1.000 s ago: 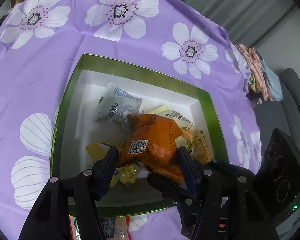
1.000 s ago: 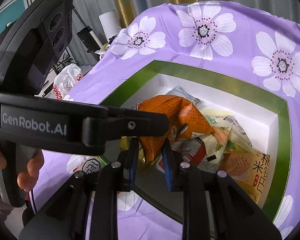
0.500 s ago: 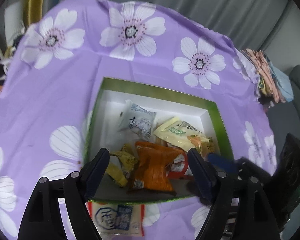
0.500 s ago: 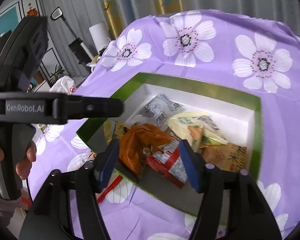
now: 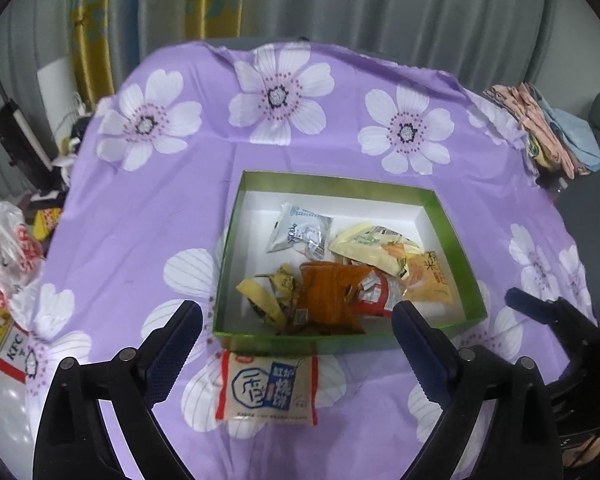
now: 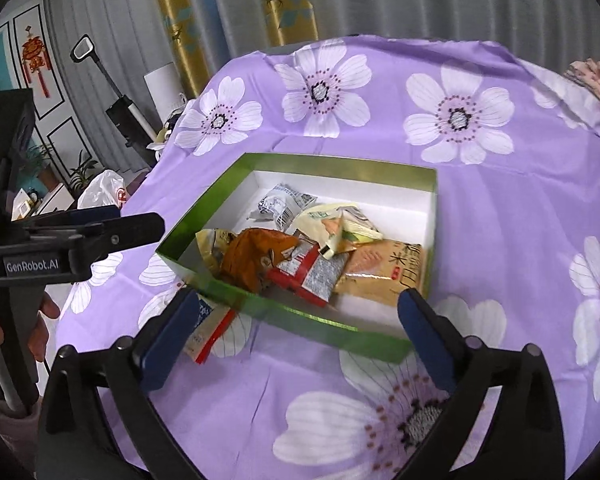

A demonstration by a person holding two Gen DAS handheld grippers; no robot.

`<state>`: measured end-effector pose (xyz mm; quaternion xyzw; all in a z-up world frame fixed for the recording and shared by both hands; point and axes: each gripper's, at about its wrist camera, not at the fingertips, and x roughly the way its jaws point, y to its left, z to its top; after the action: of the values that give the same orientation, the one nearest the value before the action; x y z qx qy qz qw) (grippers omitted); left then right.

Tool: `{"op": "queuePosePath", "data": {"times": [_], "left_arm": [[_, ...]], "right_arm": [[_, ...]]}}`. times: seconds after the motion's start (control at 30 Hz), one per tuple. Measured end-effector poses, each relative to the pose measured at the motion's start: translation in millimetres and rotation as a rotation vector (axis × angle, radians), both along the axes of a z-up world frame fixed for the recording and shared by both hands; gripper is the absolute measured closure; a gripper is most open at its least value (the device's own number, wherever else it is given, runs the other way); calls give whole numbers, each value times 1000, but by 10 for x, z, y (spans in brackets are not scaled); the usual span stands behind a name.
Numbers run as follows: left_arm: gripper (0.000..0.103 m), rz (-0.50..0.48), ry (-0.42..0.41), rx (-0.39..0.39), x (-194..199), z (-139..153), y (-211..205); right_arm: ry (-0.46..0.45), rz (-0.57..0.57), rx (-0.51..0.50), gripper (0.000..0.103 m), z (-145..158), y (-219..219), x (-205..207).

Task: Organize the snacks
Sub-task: 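Withdraw the left gripper from the box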

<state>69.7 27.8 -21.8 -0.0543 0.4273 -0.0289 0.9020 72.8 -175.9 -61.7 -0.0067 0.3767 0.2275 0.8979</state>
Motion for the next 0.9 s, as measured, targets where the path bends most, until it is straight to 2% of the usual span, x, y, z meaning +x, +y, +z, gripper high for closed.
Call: {"op": "queuePosePath", "data": {"times": [0.13,0.43,0.63,0.73,0.9], "left_arm": [[8,6,-23,4,-178,54,-36],[7,30,-47,77,-446,111,-66],[7,30,-61,89,-575,134,-65],[7,39,-97,108,-663,157,-75],[7,41,-110,98,-748,125,-36]], "right_arm": [[-33,4,-12,3,70,-19,-165],[-42,-7,-14,2,168,-57,-349],[-47,-7,-17,2,194,-33,-430],[-60,0,-18,2,218,-6,-504],[-68,23,-29,2,213,83,-593]]}}
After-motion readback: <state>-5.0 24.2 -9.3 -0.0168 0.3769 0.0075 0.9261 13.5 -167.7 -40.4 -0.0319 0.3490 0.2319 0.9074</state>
